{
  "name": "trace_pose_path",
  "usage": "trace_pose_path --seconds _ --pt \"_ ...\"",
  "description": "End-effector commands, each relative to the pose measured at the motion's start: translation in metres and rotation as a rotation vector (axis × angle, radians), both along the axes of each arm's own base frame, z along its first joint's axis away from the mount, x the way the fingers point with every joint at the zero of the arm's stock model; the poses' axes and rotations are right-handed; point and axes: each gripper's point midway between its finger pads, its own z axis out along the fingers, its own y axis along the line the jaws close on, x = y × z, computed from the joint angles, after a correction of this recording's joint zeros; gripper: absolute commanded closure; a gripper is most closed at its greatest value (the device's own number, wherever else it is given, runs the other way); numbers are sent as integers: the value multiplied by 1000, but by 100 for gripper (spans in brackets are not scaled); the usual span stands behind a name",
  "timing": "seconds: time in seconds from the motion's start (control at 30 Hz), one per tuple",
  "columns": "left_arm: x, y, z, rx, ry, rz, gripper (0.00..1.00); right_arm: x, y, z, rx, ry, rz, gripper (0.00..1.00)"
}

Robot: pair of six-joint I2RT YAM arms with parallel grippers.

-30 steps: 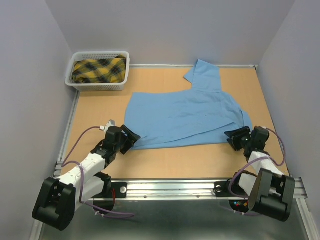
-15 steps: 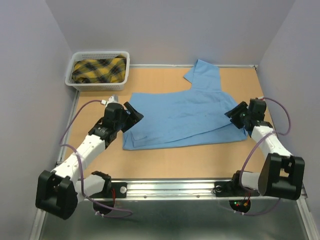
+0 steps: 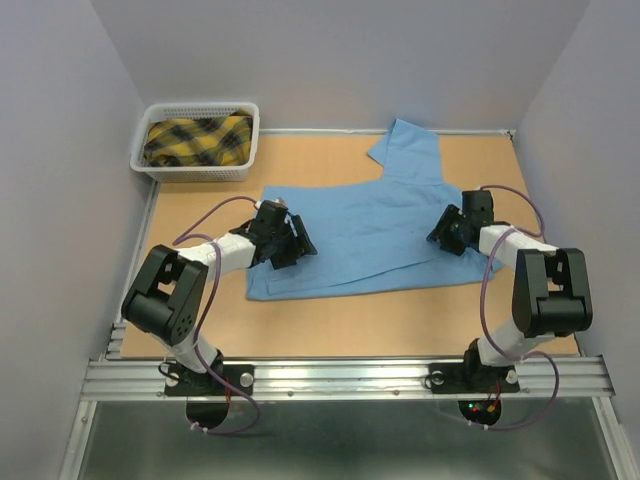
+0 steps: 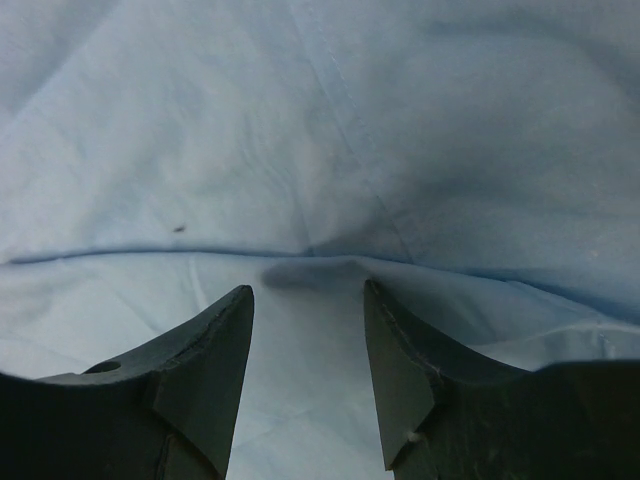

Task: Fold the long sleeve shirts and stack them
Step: Fold the shirt

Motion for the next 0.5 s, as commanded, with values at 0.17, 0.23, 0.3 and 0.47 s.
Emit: trace_pose_path --seconds 0.17,0.23,0.3,0.47 --pt "-43 18 -28 3 63 7 23 -73 -27 -43 -143 181 -66 45" --pt "-57 25 -28 -8 74 21 23 -93 -30 -46 -143 237 -104 45" --pt "-66 28 -28 -16 82 29 23 -103 -28 -45 -130 256 -121 45" --pt "-94 46 -22 -9 85 61 23 -120 -21 -31 -85 242 -132 45"
